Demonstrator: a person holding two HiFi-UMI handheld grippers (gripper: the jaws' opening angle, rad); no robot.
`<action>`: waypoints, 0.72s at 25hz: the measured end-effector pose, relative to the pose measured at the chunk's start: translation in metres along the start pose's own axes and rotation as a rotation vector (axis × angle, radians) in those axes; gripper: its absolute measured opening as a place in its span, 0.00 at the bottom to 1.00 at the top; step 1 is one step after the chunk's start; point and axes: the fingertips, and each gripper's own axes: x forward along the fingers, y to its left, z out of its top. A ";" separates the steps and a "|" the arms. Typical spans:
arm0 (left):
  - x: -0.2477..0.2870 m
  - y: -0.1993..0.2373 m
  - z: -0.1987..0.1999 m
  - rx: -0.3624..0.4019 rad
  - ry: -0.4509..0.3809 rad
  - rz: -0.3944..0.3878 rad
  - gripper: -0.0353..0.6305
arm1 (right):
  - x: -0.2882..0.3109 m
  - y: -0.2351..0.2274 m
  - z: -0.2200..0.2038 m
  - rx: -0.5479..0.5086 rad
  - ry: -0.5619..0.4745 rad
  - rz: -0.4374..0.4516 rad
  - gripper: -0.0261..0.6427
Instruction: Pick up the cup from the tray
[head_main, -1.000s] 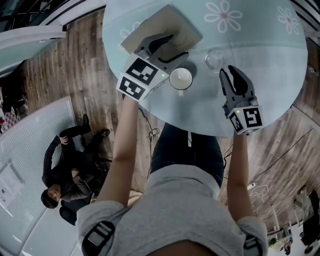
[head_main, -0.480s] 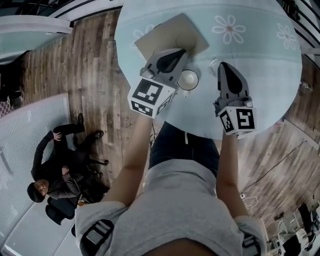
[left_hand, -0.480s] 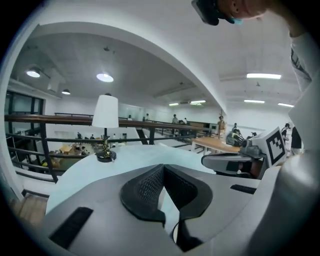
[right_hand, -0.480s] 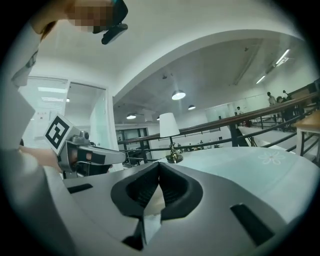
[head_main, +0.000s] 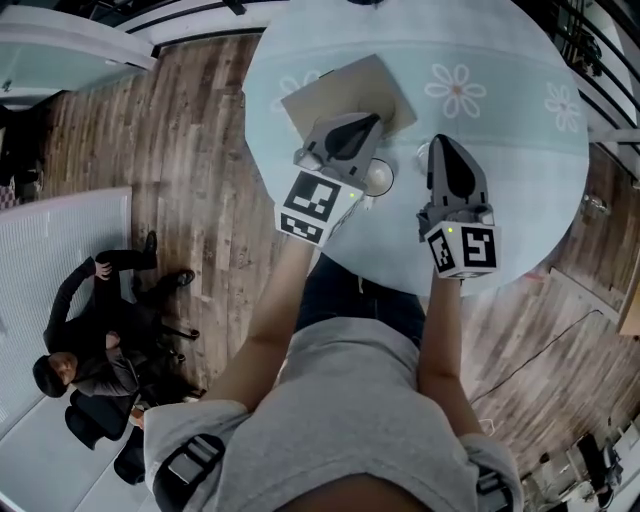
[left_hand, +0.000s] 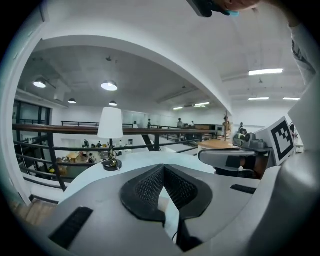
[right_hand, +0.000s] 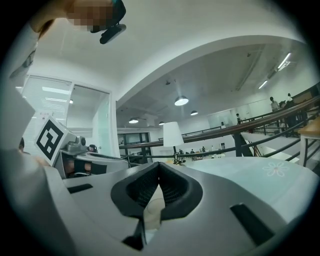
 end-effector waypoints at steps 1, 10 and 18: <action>0.000 0.000 0.001 0.006 0.000 0.003 0.06 | 0.001 0.001 0.001 -0.001 -0.001 -0.001 0.05; 0.001 -0.002 0.010 0.000 -0.018 0.024 0.06 | 0.000 -0.002 0.003 -0.005 0.004 -0.020 0.05; -0.001 -0.005 0.013 0.007 -0.020 0.017 0.06 | 0.001 0.006 0.005 -0.003 -0.001 -0.018 0.05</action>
